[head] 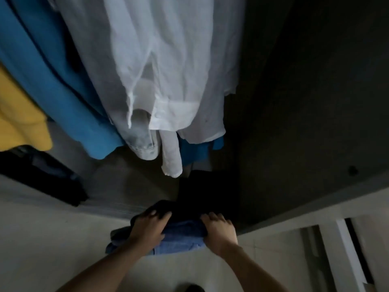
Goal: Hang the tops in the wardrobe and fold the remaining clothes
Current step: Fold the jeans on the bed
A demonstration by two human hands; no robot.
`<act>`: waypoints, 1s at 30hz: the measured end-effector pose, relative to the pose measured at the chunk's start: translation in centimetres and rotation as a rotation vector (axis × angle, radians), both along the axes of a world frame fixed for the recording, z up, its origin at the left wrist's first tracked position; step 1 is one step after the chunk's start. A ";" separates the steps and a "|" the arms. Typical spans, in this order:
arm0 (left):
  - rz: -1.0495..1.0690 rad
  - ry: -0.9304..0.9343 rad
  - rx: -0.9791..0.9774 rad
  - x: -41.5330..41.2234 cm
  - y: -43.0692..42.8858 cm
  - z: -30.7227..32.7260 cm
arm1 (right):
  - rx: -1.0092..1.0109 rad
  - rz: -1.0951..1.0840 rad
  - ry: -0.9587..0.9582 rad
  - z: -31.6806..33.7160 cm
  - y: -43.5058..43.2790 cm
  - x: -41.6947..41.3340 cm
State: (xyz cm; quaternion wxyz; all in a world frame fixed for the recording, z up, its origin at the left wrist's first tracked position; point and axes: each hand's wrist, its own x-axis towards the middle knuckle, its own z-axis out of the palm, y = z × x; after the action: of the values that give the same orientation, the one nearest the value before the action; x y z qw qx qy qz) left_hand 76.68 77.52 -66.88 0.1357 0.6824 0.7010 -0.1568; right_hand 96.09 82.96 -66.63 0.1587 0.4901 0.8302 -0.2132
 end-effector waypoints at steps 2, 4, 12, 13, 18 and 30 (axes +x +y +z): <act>0.025 -0.037 0.137 0.7 2.9 -0.4 | 0.140 -0.052 0.018 -1.2 2.7 0.0; -0.079 -0.122 0.362 1.5 5.5 -1.4 | 0.260 -0.113 0.007 -2.0 5.0 0.6; 0.003 -0.243 0.048 5.1 6.6 -8.8 | -0.070 -0.239 -0.104 -6.0 5.5 3.9; -0.009 -0.236 0.024 5.2 5.8 -9.0 | -0.109 -0.238 -0.105 -6.1 4.8 4.1; 0.051 -0.215 -0.090 4.5 2.2 -7.0 | -0.177 -0.200 -0.140 -3.8 1.9 4.1; 0.235 -0.250 -0.001 0.7 -6.3 9.0 | -0.095 -0.181 -0.111 12.9 -3.4 2.2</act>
State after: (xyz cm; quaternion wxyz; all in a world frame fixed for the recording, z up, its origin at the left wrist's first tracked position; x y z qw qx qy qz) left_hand 77.36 71.26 -57.83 0.2394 0.6099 0.7535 -0.0540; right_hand 98.33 79.59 -53.76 0.2076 0.5660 0.7615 -0.2382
